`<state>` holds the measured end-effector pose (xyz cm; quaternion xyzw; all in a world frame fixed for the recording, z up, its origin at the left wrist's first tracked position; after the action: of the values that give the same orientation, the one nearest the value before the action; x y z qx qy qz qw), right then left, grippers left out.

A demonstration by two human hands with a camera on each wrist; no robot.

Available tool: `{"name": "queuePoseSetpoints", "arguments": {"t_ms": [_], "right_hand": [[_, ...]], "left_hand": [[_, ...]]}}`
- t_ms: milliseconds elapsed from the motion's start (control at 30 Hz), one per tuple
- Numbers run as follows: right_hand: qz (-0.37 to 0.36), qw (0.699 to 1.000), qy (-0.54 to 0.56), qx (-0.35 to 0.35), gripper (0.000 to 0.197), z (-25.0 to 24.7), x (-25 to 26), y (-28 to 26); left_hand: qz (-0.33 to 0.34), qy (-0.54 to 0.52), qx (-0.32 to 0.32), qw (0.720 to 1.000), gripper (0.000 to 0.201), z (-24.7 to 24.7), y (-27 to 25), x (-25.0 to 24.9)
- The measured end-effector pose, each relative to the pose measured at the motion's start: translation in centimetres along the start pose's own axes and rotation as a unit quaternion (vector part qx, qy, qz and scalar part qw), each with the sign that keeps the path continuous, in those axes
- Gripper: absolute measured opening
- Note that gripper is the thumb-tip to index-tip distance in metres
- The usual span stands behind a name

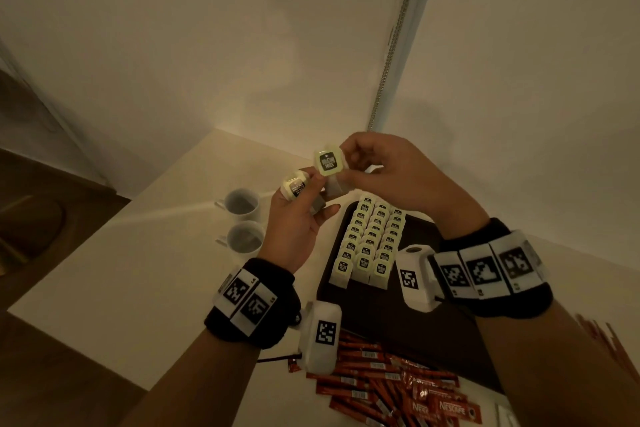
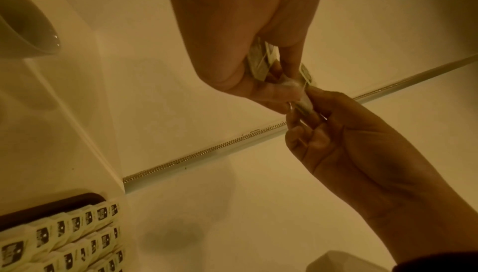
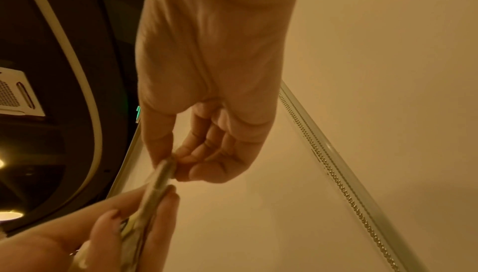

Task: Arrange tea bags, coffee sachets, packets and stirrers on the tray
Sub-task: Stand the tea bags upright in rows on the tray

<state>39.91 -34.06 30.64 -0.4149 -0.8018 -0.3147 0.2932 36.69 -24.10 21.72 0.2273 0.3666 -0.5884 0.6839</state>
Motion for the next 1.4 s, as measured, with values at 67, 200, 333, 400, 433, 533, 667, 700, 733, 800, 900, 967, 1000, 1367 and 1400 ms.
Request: {"name": "queuePoseSetpoints", "arguments": {"t_ms": [67,200,333,400,433,533,667,700,733,800,900,967,1000,1367,1400], "right_hand": [[0.004,1.0,-0.014,-0.011,0.009,-0.2,-0.2,0.0],[-0.01,1.0,0.002,-0.013,0.012,-0.3,-0.1,-0.2],[0.006,0.999,0.024,-0.033,0.015,-0.7,-0.3,0.1],[0.0,0.999,0.014,-0.048,0.017,-1.0,-0.3,0.2],[0.008,0.998,0.026,-0.052,0.018,-1.1,-0.4,0.2],[0.015,0.998,0.022,-0.051,0.018,-1.0,-0.6,0.3],[0.024,0.997,0.038,-0.069,0.015,-1.3,-0.9,0.4],[0.022,0.997,0.041,-0.066,0.011,-1.3,-0.8,0.5],[0.019,0.997,0.036,-0.063,0.009,-1.2,-0.7,0.5],[0.025,0.997,0.034,-0.068,0.012,-1.4,-0.9,0.5],[0.036,0.997,0.046,-0.059,0.009,-1.3,-1.0,0.5],[0.04,0.996,0.047,-0.067,0.013,-1.4,-1.2,0.5],[0.047,0.994,0.058,-0.074,0.016,-1.6,-1.4,0.5],[0.03,0.992,0.096,-0.069,0.009,-1.7,-0.5,0.9],[0.026,0.994,0.086,-0.067,0.005,-1.6,-0.4,0.9]], "left_hand": [[0.004,0.002,0.002,1.0,0.015,0.1,0.0,-0.1],[0.011,0.02,-0.004,1.0,0.016,0.2,0.1,-0.2],[0.021,0.043,0.003,0.999,0.014,0.3,0.1,-0.1],[0.026,0.048,0.002,0.998,0.012,0.2,0.2,0.0],[0.028,0.048,0.001,0.998,0.012,0.3,0.2,-0.1],[0.036,0.053,0.004,0.998,0.013,0.4,0.3,-0.3],[0.039,0.053,0.009,0.998,0.013,0.6,0.4,-0.4],[0.035,0.049,0.009,0.998,0.011,0.6,0.4,-0.4],[0.033,0.049,0.01,0.998,0.008,0.6,0.5,-0.3],[0.034,0.052,0.017,0.998,0.006,0.7,0.4,-0.3],[0.03,0.053,0.025,0.998,0.005,0.9,0.3,-0.3],[0.032,0.051,0.026,0.998,0.007,1.0,0.3,-0.4],[0.033,0.05,0.025,0.998,0.007,1.0,0.4,-0.4],[0.026,0.046,0.066,0.996,0.023,2.1,0.1,0.4],[0.024,0.042,0.066,0.997,0.024,2.1,0.1,0.6]]}}
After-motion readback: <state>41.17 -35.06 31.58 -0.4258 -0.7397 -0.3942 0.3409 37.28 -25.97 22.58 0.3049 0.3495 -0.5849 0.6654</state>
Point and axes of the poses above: each hand's wrist, its own y-axis towards the middle knuckle, its own z-axis out of the palm, x = y × z, the point moved 9 cm from there along y, towards the middle knuckle, and after that the axes turned 6 degrees about -x, right-handed, at the moved point
